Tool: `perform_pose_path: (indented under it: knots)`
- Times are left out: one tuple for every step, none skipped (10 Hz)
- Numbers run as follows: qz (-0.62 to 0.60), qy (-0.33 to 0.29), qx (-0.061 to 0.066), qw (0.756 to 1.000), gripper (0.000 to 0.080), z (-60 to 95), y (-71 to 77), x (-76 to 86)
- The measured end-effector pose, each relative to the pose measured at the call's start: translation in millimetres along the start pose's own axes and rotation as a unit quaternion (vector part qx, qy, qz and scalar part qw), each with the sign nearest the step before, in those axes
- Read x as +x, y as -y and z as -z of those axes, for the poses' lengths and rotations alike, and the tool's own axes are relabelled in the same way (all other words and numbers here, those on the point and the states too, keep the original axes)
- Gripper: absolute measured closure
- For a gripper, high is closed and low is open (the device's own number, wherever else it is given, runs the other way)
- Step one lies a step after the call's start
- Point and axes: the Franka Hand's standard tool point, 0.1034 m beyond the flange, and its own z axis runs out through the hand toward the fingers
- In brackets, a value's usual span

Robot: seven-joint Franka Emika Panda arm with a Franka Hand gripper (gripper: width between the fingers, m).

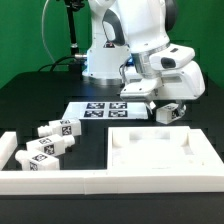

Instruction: Assemble one leg

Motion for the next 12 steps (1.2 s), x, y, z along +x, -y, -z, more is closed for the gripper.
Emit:
perform_pose_path:
  knots:
    - [-0.002,0.0,0.0,1.0,0.019,0.0,0.1,0.1]
    - [-0.003,0.0,0.0,1.0,0.0157,0.0,0.1,0.3]
    - [-0.004,0.0,0.0,1.0,0.0157,0.1,0.2,0.2]
    - [-0.008,0.002,0.0,1.0,0.0151,1.5,1.0,-2.0]
    - [-0.039,0.017,-0.003,0.999,0.0151,13.4,4.2,-14.3]
    - [-0.075,0.034,-0.006,0.997,0.015,26.8,7.1,-25.3]
    - [-0.09,0.043,-0.012,0.995,0.015,33.2,6.5,-29.1]
    - [-0.147,0.048,-0.032,0.987,0.015,36.9,-1.5,-30.2]
    - [-0.241,0.048,-0.056,0.968,0.015,39.0,-13.2,-26.3]
    - [-0.288,0.044,-0.057,0.955,0.015,37.7,-18.1,-24.1]
    - [-0.302,0.043,-0.058,0.951,0.015,37.4,-17.3,-24.8]
    - [-0.344,0.041,-0.059,0.936,0.015,37.1,-16.8,-24.5]
